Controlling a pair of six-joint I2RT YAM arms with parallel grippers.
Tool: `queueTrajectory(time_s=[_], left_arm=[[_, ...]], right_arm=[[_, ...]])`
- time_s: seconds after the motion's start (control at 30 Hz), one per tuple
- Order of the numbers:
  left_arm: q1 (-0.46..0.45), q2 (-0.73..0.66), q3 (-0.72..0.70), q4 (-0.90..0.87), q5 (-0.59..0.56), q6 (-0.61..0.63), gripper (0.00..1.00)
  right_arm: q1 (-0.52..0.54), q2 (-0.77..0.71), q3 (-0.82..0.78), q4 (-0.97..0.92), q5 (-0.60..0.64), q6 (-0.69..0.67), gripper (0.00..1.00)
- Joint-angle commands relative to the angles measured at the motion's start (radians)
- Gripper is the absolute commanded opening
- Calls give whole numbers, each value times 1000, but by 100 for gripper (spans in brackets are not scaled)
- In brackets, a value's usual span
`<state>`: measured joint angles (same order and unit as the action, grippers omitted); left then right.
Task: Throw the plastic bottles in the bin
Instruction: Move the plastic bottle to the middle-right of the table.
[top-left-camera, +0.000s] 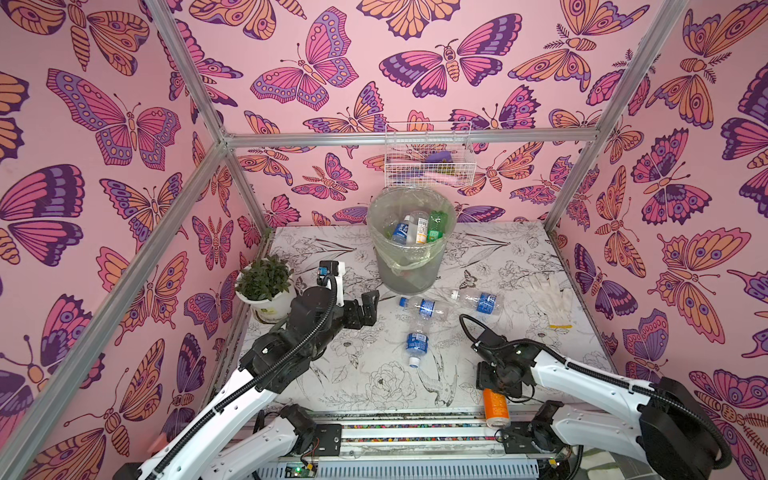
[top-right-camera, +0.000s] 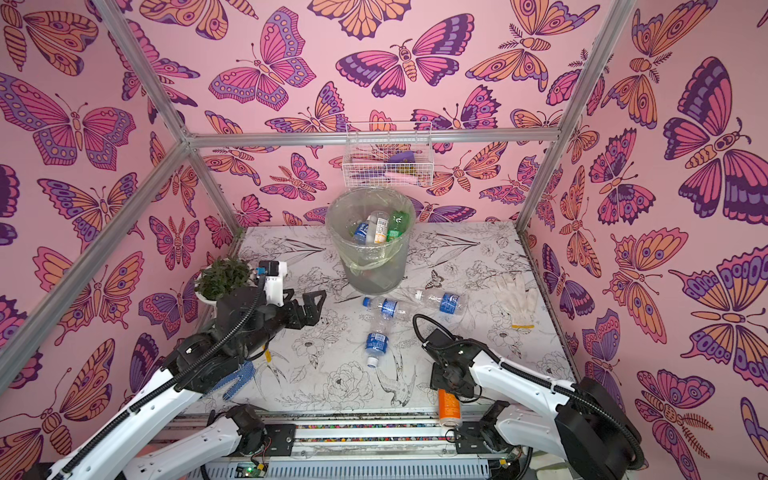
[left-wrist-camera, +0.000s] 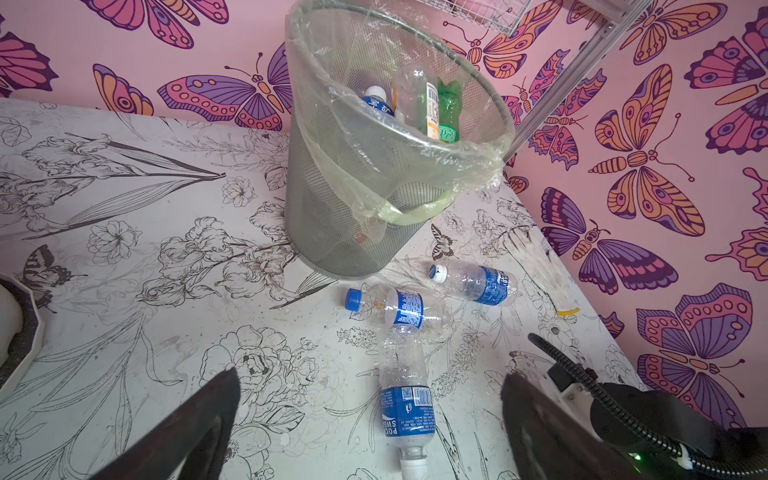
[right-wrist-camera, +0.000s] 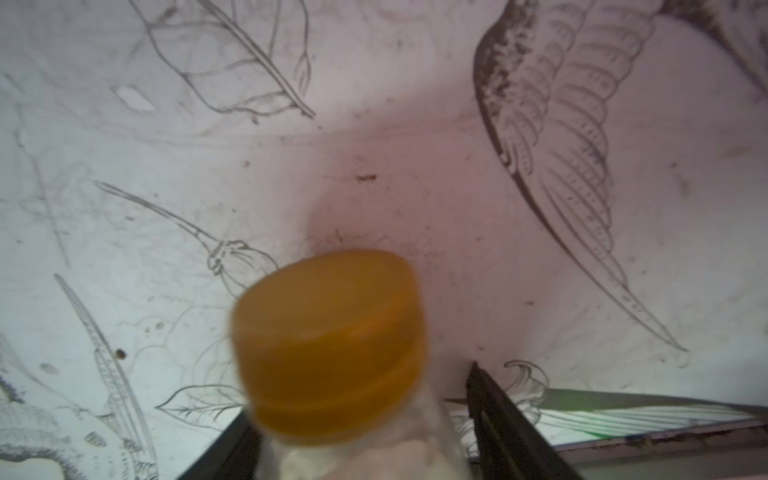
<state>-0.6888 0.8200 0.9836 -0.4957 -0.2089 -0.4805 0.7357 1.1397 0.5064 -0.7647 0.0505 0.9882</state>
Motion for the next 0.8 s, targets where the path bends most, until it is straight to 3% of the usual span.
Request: queueTrajectory(time_s=[0.0,0.1,0.33,0.77], left_arm=[[-6,-11,-14,-11,-21,-1,100],[-6,-13,-10,-17,-28,2,100],[-5,-14,-2,-23,-38,10,100],[-5,-25,-19,-32,-44,7,100]], right_arm=[[7,17,-29,63,-26,50,48],[7,32,-4,62,1,53,35],[-21,119,203,-17,134,-36,18],[-190,475,562,-5,155,-285,20]])
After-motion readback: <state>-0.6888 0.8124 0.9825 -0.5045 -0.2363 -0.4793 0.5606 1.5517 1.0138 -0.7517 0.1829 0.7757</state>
